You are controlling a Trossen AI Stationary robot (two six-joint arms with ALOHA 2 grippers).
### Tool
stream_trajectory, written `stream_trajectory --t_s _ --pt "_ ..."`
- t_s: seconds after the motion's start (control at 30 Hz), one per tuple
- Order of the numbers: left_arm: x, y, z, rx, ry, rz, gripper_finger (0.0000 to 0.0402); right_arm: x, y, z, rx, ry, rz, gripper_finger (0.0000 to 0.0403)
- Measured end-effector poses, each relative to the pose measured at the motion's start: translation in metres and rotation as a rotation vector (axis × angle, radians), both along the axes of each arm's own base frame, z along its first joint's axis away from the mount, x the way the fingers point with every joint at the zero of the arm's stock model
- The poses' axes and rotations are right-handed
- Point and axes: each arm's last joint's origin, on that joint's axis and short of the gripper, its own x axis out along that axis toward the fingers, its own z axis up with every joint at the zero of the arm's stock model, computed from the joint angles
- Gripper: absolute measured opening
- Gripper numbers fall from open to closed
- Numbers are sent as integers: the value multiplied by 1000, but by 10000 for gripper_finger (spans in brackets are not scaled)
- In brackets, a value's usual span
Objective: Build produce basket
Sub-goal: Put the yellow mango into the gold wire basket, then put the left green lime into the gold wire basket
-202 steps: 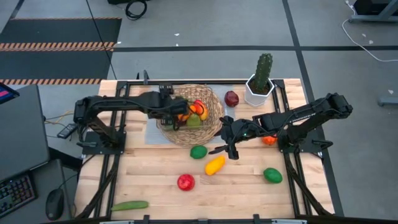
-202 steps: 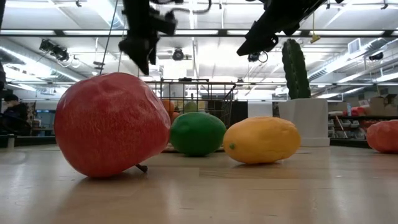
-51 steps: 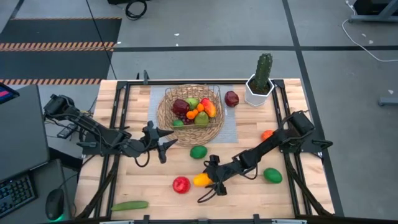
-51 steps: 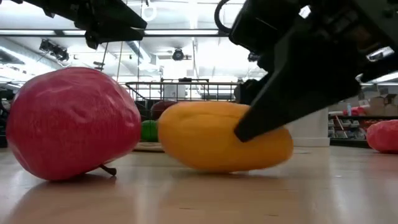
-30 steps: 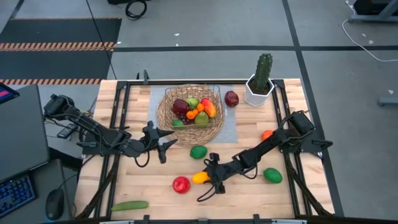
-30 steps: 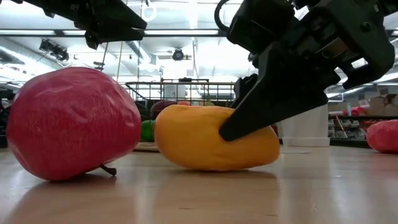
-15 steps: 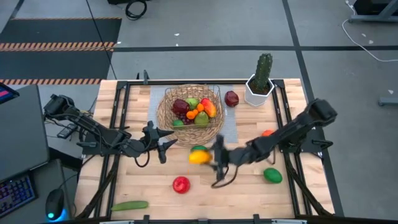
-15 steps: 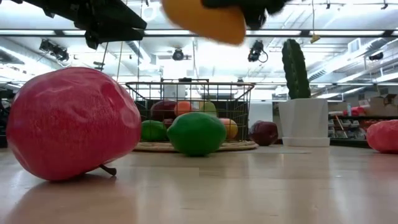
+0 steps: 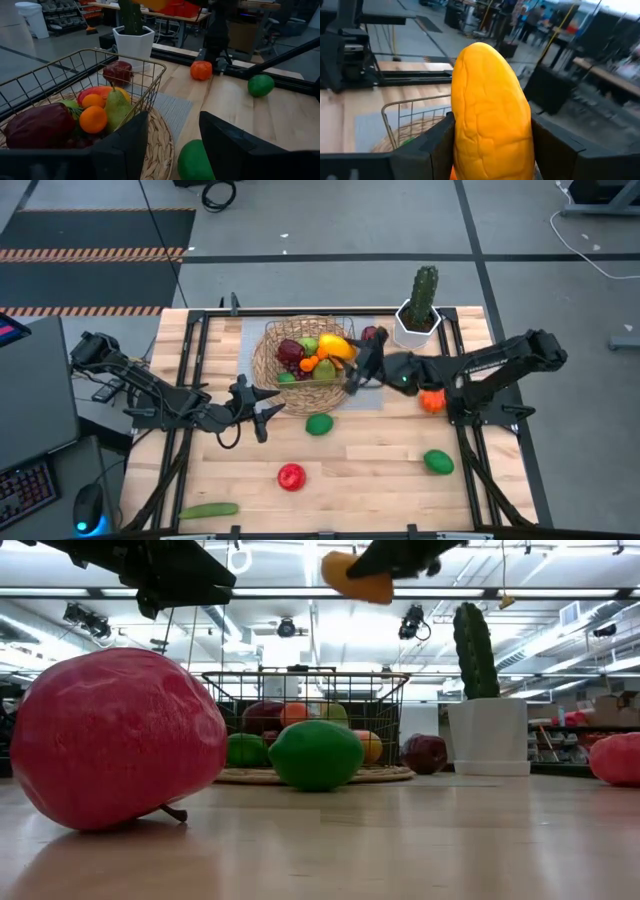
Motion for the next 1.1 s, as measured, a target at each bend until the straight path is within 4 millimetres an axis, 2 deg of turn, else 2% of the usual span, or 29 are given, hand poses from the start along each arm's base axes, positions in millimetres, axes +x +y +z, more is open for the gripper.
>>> stream_trajectory --t_s 0.13,0.33,0.57,0.67,0.77,0.87,0.97,1.1 --pt "0 0 0 1 1 0 183 6 -19 -13 131 4 1 229" --pt "0 0 0 0 0 0 181 12 -43 -34 213 67 -87 237" --pt "0 0 0 1 0 -1 184 18 -51 -52 260 135 -87 303" --pt "0 0 0 1 0 -1 181 18 -51 -53 261 140 -88 336" --pt "0 0 0 2 1 -1 179 17 -47 -48 259 118 -75 364" --pt "0 0 0 3 3 -1 179 12 -37 -35 259 62 -27 383" --pt "0 0 0 4 3 -1 180 9 -19 -23 308 12 122 392" --pt "0 0 0 16 8 -4 179 8 13 -21 374 21 298 393"
